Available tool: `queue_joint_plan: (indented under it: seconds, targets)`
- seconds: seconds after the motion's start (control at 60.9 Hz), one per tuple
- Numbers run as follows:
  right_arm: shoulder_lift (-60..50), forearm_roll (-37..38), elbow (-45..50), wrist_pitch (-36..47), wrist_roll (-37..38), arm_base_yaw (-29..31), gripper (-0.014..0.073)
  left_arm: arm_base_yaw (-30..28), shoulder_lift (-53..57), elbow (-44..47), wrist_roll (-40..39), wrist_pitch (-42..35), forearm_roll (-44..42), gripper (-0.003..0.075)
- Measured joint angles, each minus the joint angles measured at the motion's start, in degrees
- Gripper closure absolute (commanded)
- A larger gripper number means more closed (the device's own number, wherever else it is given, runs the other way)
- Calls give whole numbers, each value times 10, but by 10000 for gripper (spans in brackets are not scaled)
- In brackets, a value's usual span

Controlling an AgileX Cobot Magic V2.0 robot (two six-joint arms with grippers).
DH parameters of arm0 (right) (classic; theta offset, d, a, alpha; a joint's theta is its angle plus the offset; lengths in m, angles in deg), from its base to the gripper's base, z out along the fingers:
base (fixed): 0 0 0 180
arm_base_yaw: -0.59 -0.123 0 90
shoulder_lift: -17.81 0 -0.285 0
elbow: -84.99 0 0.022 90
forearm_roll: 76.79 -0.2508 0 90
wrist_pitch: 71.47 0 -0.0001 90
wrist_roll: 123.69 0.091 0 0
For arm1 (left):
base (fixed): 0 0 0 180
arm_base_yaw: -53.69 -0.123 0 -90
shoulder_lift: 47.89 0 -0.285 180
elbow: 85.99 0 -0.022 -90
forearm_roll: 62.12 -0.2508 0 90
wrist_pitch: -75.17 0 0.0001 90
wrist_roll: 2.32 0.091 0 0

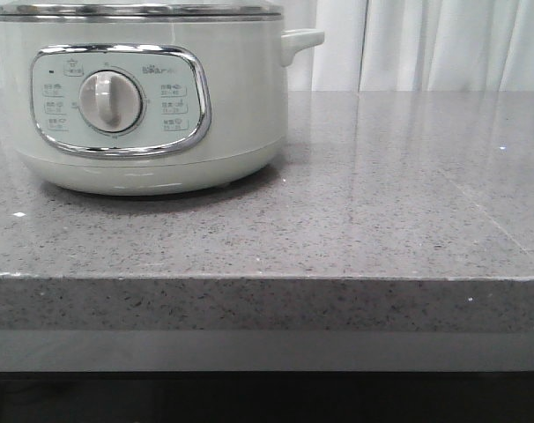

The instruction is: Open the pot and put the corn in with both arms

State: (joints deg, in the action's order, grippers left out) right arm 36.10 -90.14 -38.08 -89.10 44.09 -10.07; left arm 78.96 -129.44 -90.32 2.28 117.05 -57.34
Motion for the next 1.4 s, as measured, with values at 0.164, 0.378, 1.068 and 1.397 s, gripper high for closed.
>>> queue_joint_plan:
  seconds: [0.164,0.378,1.068,1.397]
  targets:
    - [0,0,0,0,0,0,666,0,112,126,0,-51,0,632]
    - [0,0,0,0,0,0,666,0,248,266,0,-120,2,739]
    - [0,0,0,0,0,0,666,0,643,607,0,-235,22,739]
    - [0,0,0,0,0,0,666,0,666,608,0,-246,23,739]
